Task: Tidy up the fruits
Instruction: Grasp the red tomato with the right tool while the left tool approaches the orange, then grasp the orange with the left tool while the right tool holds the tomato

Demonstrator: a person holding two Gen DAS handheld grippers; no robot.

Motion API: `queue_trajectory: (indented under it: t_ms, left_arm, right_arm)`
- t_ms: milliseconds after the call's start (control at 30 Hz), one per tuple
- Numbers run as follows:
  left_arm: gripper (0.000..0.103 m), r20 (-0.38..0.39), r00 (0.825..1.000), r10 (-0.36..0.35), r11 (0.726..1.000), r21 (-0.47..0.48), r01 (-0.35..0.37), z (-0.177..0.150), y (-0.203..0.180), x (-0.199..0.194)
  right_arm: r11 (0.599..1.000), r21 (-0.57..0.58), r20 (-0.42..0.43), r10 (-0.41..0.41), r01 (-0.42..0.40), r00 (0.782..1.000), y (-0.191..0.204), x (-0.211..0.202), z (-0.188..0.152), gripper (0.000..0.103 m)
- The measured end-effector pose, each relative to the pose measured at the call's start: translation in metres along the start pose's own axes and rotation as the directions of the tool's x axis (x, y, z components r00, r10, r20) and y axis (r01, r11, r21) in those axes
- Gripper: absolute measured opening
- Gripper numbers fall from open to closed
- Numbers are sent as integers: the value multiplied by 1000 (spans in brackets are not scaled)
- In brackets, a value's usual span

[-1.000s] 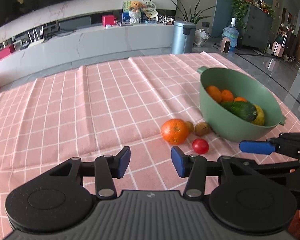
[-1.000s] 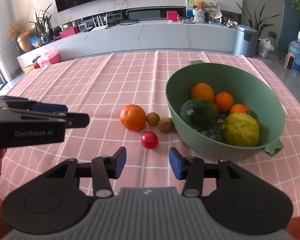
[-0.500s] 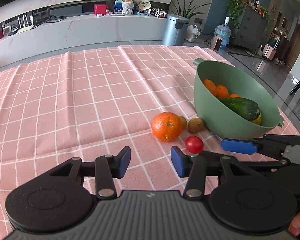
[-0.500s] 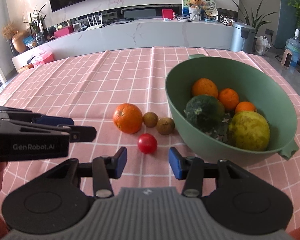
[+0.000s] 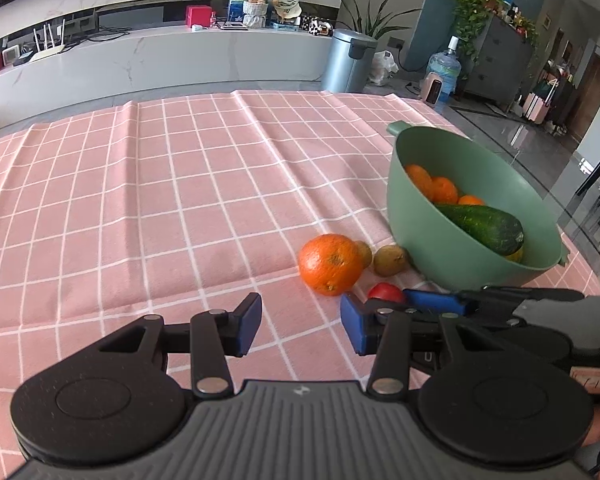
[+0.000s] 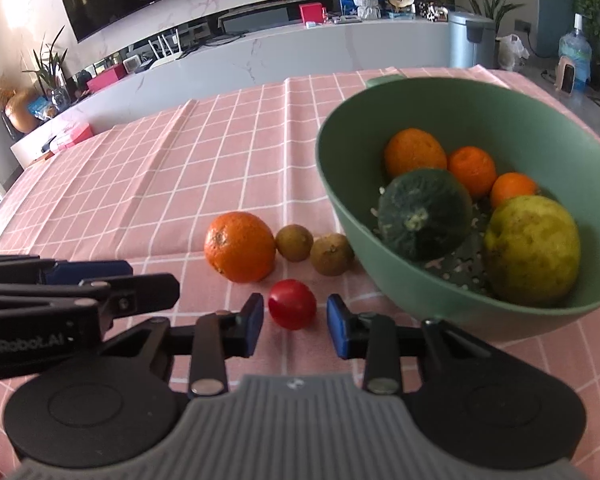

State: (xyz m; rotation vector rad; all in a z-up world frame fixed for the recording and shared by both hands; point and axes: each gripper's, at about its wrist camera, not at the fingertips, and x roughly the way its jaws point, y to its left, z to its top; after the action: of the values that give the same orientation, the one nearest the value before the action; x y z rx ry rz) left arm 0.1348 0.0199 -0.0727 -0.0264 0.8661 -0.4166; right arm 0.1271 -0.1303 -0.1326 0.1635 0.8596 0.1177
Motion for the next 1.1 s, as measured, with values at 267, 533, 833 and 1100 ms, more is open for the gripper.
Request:
queue_trajectory:
  t_ms: [267,533,833,1100]
  left_arm:
    - [54,-24,999,-34,999,7,34,6,-8,16]
    - [61,-33,999,-13,999,44,15,12,-22,41]
    - [51,-18,1000,1,998,69,0,13,-25,48]
    - [48,-22,1000,-4,1000,17,5,14,-18,45]
  right_arm:
    - [1000,4,12,-22,22,1000,-1,-10,0,23]
    - [996,62,8,-58,57,998,-17,-24,-7,23]
    - [997,71,-6,-36,36,999,-19,-22,-8,23]
    - [998,53,-10,-35,36,999,-16,-22,-9,23]
